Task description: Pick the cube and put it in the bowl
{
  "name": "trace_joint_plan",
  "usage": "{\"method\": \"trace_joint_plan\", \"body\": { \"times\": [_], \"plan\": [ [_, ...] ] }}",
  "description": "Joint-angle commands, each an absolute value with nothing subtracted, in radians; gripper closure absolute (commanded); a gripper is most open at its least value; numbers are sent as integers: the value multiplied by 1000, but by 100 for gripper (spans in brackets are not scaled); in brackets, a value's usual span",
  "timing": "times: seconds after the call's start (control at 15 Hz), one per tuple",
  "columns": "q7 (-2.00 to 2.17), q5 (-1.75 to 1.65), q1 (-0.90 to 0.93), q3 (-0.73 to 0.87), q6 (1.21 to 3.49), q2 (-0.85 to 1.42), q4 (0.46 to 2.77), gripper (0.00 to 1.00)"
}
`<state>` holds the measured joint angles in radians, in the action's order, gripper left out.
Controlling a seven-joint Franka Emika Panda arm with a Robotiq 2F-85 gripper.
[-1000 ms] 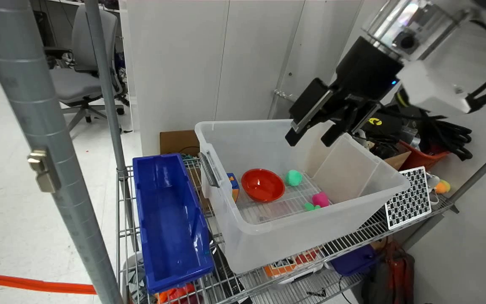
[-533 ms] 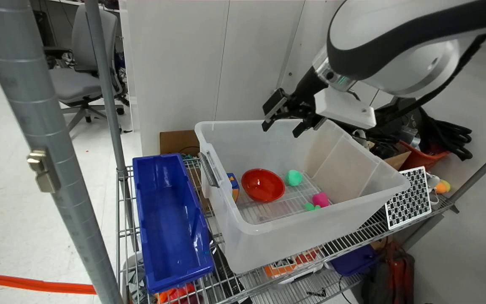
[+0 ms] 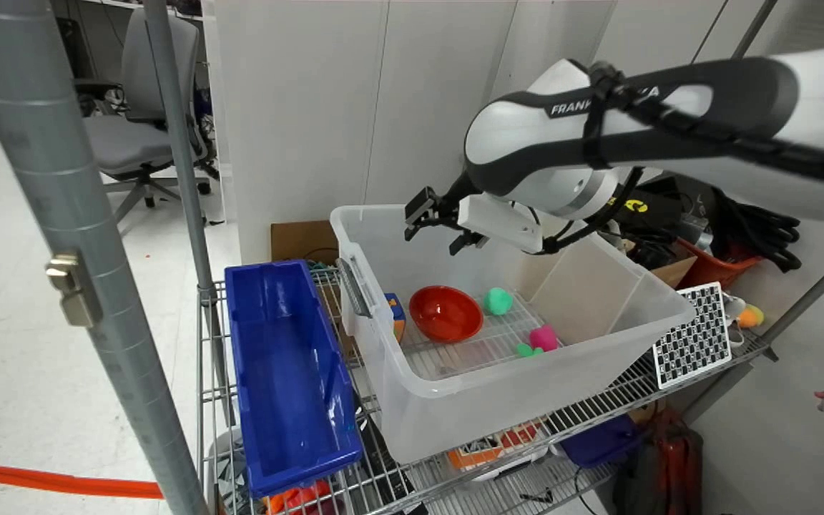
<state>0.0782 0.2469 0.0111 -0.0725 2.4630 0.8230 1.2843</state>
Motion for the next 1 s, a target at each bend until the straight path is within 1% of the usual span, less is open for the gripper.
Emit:
{"method": "trace_joint_plan", "body": {
  "times": [0.0,0.33,0.93],
  "plan": [
    [132,248,12,-81,2433,1020,1039,0],
    [189,240,30,-87,2350,1191,844,0],
    [291,211,65,-63,2146,1320,689,0]
  ]
}}
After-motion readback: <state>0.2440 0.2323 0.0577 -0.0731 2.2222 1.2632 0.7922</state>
